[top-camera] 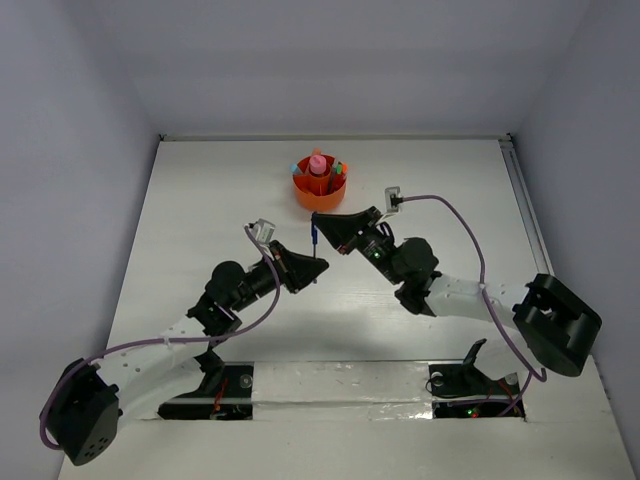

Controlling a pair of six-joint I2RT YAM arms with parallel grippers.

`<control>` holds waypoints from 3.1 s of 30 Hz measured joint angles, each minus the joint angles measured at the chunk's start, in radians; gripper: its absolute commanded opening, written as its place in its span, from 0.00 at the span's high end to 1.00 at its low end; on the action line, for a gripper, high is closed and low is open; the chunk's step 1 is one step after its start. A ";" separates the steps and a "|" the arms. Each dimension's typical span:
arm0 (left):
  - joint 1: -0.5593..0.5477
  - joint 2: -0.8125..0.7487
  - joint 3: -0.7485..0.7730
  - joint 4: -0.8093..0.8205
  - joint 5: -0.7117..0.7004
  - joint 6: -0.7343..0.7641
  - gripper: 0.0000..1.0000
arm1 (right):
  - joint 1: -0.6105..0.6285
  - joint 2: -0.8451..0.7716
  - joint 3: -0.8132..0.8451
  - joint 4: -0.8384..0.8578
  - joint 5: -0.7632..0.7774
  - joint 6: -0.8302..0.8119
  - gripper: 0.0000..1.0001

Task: Sort the stationery into containers
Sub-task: Close the pen cap on the pen, then place the pen in the storage box.

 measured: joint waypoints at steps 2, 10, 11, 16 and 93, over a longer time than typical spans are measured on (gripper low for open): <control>0.000 0.000 0.008 -0.008 0.003 0.001 1.00 | 0.002 -0.008 -0.002 -0.001 0.005 0.000 1.00; -0.011 -0.019 0.047 -0.121 0.040 0.015 1.00 | 0.003 -0.039 -0.061 0.013 0.002 0.024 1.00; -0.011 -0.019 0.055 -0.145 0.050 0.016 1.00 | 0.003 -0.039 -0.073 0.021 0.002 0.027 1.00; -0.014 -0.008 0.087 -0.236 0.081 0.029 1.00 | 0.006 -0.039 -0.127 0.064 0.012 0.047 1.00; 0.081 -0.186 -0.019 -0.286 -0.277 0.188 0.01 | -0.290 0.722 0.715 -0.074 0.328 -0.624 0.93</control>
